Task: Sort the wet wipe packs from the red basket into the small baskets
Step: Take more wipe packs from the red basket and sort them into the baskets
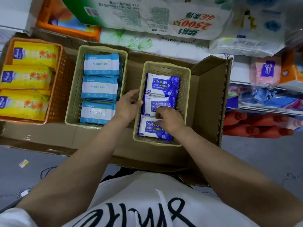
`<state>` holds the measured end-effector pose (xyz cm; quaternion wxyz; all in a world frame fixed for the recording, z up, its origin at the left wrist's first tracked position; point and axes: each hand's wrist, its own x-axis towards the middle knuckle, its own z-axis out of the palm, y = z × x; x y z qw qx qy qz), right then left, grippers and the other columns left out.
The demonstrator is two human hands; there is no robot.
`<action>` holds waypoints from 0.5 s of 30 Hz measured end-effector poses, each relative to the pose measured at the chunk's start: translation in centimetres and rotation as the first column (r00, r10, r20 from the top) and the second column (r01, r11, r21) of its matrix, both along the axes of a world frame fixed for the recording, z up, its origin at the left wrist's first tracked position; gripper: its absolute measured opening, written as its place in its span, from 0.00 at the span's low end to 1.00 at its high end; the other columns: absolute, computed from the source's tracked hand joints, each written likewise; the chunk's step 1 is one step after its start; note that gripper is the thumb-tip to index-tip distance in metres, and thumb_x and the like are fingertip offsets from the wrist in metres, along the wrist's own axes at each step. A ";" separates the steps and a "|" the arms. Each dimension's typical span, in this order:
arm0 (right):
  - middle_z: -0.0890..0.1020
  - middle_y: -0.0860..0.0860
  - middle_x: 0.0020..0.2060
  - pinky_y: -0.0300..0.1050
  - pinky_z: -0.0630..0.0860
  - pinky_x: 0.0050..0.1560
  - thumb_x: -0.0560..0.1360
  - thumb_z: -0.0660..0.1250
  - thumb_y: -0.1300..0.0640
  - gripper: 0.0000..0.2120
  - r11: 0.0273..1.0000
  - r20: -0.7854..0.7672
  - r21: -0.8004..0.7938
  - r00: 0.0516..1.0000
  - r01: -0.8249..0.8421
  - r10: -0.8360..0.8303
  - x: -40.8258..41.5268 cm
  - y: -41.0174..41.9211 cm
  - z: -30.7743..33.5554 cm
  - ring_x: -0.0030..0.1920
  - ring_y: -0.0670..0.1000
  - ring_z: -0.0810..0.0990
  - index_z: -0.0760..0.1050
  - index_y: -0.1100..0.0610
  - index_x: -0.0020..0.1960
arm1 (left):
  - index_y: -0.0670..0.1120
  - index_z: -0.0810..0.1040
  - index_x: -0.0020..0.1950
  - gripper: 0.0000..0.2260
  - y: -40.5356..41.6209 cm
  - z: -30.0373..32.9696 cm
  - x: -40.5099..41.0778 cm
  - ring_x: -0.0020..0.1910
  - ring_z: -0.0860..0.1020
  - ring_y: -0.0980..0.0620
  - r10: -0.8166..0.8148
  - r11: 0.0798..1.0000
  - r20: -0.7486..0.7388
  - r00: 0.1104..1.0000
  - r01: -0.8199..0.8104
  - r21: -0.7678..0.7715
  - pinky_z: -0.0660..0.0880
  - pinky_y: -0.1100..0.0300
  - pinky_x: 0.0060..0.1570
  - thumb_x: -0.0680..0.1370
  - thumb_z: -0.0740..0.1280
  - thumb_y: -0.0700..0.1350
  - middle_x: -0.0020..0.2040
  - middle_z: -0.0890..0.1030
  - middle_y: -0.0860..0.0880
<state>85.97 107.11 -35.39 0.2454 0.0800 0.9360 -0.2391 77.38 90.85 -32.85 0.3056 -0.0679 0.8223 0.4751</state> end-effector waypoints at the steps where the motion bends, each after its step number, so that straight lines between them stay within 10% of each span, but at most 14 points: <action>1: 0.79 0.52 0.53 0.48 0.76 0.51 0.72 0.74 0.53 0.13 1.000 -0.014 0.017 1.000 -0.007 0.008 0.1 0.0 0.1 0.56 0.53 0.76 0.76 0.54 0.53 | 0.59 0.72 0.70 0.21 0.0 0.1 0.0 0.56 0.77 0.50 0.002 1.000 0.003 1.000 -0.002 0.002 0.78 0.56 0.48 0.79 0.68 0.45 0.54 0.76 0.51; 6: 0.75 0.52 0.58 0.50 0.76 0.56 0.71 0.75 0.53 0.20 0.995 -0.087 0.102 0.996 0.007 0.002 0.3 -0.6 0.6 0.61 0.53 0.71 0.72 0.53 0.59 | 0.59 0.72 0.70 0.21 -0.1 0.2 0.1 0.57 0.77 0.50 0.007 1.000 0.000 1.000 -0.007 0.001 0.78 0.51 0.55 0.79 0.68 0.44 0.54 0.76 0.51; 10: 0.77 0.52 0.59 0.49 0.75 0.57 0.75 0.72 0.53 0.15 0.999 -0.022 0.038 1.000 -0.002 0.002 0.7 -0.4 0.7 0.62 0.53 0.73 0.74 0.54 0.59 | 0.56 0.72 0.70 0.21 -0.2 0.2 0.5 0.56 0.75 0.53 -0.015 0.999 -0.048 0.999 0.013 -0.030 0.73 0.66 0.42 0.79 0.69 0.45 0.53 0.76 0.53; 15: 0.73 0.54 0.66 0.50 0.72 0.66 0.76 0.71 0.56 0.23 0.978 -0.278 0.033 0.942 0.204 -0.187 -0.2 0.7 1.9 0.68 0.54 0.69 0.71 0.54 0.69 | 0.45 0.68 0.73 0.25 0.6 1.2 2.6 0.62 0.73 0.46 -0.280 0.946 -0.512 0.812 0.141 -0.294 0.73 0.55 0.60 0.77 0.69 0.41 0.65 0.71 0.41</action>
